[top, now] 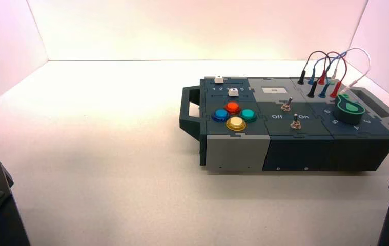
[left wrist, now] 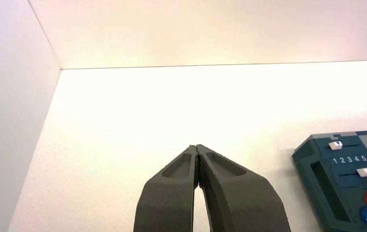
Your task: Open right gripper.
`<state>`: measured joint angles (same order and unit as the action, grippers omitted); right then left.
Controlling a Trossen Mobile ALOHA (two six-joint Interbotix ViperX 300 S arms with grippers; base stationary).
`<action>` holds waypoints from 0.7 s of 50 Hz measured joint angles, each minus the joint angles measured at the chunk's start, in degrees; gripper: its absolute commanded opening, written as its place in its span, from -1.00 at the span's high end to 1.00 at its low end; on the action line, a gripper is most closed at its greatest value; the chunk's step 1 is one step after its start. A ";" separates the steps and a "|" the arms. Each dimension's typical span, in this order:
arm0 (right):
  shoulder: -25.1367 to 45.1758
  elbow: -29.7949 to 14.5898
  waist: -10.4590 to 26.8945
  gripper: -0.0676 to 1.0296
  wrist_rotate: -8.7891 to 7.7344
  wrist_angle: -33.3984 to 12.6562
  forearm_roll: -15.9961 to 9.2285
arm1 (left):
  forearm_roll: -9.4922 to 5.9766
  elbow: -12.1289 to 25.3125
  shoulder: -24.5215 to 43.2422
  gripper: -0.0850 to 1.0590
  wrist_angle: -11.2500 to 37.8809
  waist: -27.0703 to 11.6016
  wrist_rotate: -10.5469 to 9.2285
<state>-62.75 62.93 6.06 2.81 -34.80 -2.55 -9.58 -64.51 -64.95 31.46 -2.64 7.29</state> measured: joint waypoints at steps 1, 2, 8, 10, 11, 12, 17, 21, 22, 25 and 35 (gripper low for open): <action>0.00 0.00 0.00 0.92 0.00 0.00 0.00 | -0.09 -0.09 0.00 0.90 0.00 -0.09 -0.09; 0.09 0.00 0.00 0.92 0.00 0.00 0.00 | -0.09 -0.09 0.09 0.90 0.00 -0.09 -0.09; 0.00 0.00 0.09 0.92 -0.09 0.00 0.00 | 0.00 -0.09 0.09 0.90 0.00 -0.18 -0.09; 0.00 0.00 0.09 0.92 -0.09 0.00 0.00 | 0.00 -0.09 0.09 0.90 0.00 -0.09 -0.09; 0.00 0.00 0.09 0.92 -0.09 0.00 0.00 | -0.09 -0.09 0.00 0.90 0.00 -0.09 -0.09; 0.00 0.00 0.09 0.92 0.00 0.00 0.00 | -0.09 -0.09 0.09 0.90 0.00 -0.18 -0.09; 0.00 0.00 0.00 0.92 0.00 0.00 0.00 | -0.09 0.00 0.09 0.90 0.09 -0.18 -0.09; 0.00 -0.09 0.09 0.92 -0.09 0.00 0.00 | -0.09 -0.09 0.00 0.90 0.09 -0.09 -0.09; 0.09 0.00 0.00 0.92 -0.09 0.00 0.00 | -0.09 -0.09 0.09 0.90 0.09 -0.18 -0.09; 0.00 0.00 0.00 0.92 0.00 0.00 0.00 | -0.09 -0.09 0.09 0.90 0.09 -0.18 0.00; -0.35 0.00 0.09 0.84 0.00 0.00 0.00 | 0.00 -0.09 0.09 0.90 0.09 -0.18 -0.09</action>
<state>-63.11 62.93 6.15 2.81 -34.80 -2.55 -9.58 -64.60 -64.86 31.55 -2.81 7.21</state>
